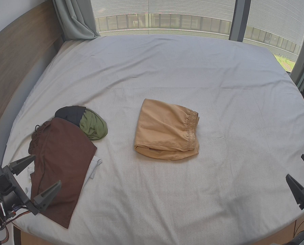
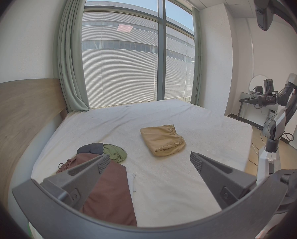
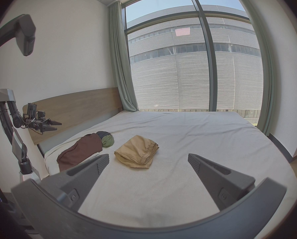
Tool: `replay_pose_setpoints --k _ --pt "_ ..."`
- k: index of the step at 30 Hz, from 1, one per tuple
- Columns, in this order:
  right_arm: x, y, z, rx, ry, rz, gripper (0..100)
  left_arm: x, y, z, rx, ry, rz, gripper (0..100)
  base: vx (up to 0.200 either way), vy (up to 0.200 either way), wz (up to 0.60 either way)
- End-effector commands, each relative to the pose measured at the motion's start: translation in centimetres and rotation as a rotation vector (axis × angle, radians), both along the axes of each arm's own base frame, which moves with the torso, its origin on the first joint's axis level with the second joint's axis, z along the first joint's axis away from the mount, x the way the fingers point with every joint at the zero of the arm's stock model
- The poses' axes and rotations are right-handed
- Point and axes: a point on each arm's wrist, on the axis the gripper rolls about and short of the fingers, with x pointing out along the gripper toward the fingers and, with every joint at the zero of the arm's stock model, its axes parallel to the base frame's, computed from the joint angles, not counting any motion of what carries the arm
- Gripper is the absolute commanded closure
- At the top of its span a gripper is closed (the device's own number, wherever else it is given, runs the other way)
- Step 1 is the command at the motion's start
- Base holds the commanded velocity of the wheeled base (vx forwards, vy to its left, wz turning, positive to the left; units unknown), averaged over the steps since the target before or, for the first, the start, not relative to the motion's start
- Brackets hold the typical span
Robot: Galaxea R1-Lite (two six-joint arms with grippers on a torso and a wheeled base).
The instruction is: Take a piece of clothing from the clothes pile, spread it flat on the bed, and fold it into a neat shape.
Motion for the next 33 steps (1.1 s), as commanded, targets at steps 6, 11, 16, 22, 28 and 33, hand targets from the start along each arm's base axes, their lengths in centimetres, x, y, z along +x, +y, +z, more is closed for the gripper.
replay_pose_setpoints --k 6,11,16,22,28,33 --pt "-5.0 -0.3 -1.4 -0.002 -0.165 -0.067 0 -5.6 0.2 -0.2 0.011 -0.116 -0.011 0 0.0 0.0 0.0" --pt "-6.2 -0.3 -2.6 0.002 -0.167 -0.068 0 -7.8 0.2 -1.0 0.017 -0.146 -0.01 0 0.0 0.0 0.0" --pt "-7.5 -0.3 -4.6 -0.002 -0.138 -0.081 0 -9.9 0.3 -2.7 0.019 -0.128 -0.01 0 0.0 0.0 0.0" --pt "-7.7 -0.6 -6.3 0.011 -0.023 -0.187 0 -11.7 0.4 -4.9 0.014 -0.096 -0.004 0 0.0 0.0 0.0" --pt "-7.6 -1.2 -6.4 0.033 -0.009 -0.46 0 -12.7 0.4 -5.8 -0.023 -0.126 0.045 0 0.0 0.0 0.0" --pt "-7.6 -1.2 -6.4 0.046 -0.006 -0.456 0 -12.7 0.7 -5.8 -0.083 -0.123 0.186 0 0.0 0.0 0.0"
